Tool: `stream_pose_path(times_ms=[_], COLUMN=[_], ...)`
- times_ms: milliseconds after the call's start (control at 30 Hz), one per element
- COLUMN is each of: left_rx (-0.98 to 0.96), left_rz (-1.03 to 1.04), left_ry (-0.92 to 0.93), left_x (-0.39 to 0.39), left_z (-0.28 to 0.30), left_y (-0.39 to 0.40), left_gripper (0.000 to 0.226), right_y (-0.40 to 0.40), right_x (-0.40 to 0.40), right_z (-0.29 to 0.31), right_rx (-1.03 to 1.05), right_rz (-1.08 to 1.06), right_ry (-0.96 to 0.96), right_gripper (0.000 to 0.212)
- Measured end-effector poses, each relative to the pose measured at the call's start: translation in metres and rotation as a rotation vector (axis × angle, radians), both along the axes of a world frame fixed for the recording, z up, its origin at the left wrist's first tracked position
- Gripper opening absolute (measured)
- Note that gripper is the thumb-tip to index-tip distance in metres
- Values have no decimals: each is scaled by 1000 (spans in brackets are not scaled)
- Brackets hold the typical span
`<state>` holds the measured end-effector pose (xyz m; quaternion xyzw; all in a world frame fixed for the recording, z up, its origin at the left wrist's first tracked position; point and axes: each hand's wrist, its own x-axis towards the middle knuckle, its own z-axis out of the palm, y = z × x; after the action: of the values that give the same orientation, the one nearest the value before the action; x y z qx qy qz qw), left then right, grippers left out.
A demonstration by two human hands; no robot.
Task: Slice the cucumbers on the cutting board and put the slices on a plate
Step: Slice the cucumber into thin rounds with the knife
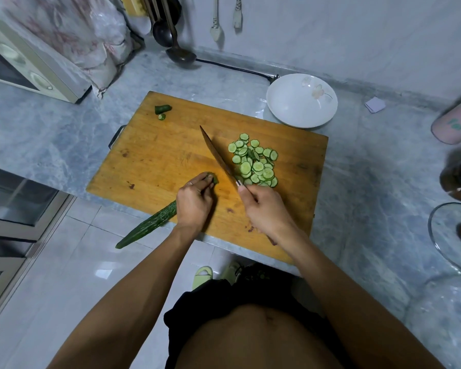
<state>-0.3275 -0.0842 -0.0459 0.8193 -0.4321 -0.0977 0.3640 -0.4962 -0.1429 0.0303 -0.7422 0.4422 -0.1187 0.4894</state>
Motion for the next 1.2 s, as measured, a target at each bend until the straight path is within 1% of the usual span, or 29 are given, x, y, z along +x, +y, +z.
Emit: stream_pose_path(times_ms=[67, 133, 233, 300, 333, 367, 400, 433, 467, 533, 600, 733, 767, 833, 900, 967, 1033, 1133, 1200], left_rx=[0, -26, -197, -371, -448, -498, -511, -480, -401, -148, 58, 391, 443, 435, 346, 321, 367, 417, 378], left_rz=[-3, 3, 86, 153, 152, 111, 22, -111, -265, -513, -600, -649, -668, -679, -647, -637, -620, -512, -444], left_ry=[45, 85, 106, 56, 9, -47, -112, -164, -182, -131, -73, -27, -30, -37, -29, -63, -137, -238, -204], left_x=[2, 2, 1, -2, -3, -3, -2, -1, 1, 2, 1, 3, 3, -1, -9, -16, -16, -9, -6], left_z=[3, 7, 20, 32, 38, 45, 50, 55, 58, 64, 66, 68, 68, 68, 69, 70, 68, 65, 66], left_y=[-1, -1, 1, 3, 2, 1, -1, -4, -8, -19, -32, -65, -72, -79, -81, -82, -88, -95, -92], left_gripper=[25, 24, 25, 25, 23, 20, 18, 16, 16, 21, 25, 32, 32, 32, 27, 39, 49, 44, 36], right_y=[-7, -11, -16, -20, -22, -24, -25, -26, -27, -28, -26, -23, -22, -21, -19, -18, -16, -14, -12], right_x=[-8, -15, -23, -28, -30, -32, -34, -36, -38, -43, -50, -62, -64, -66, -67, -66, -66, -66, -66], right_z=[2, 3, 6, 5, 5, 5, 5, 6, 5, 3, 2, -1, -1, -1, 0, 2, 3, 4, 2], right_rx=[2, -32, -132, -204, -247, -288, -326, -368, -419, -509, -560, -557, -556, -574, -611, -652, -673, -673, -650], right_rz=[12, 51, 139, 192, 221, 248, 273, 296, 316, 348, 371, 404, 410, 422, 432, 444, 454, 466, 455], right_ry=[-14, -32, -17, 16, 43, 76, 111, 151, 193, 279, 338, 367, 365, 349, 328, 322, 302, 323, 338], right_gripper=[46, 45, 39, 33, 30, 28, 28, 29, 31, 36, 38, 42, 42, 42, 42, 42, 41, 42, 43])
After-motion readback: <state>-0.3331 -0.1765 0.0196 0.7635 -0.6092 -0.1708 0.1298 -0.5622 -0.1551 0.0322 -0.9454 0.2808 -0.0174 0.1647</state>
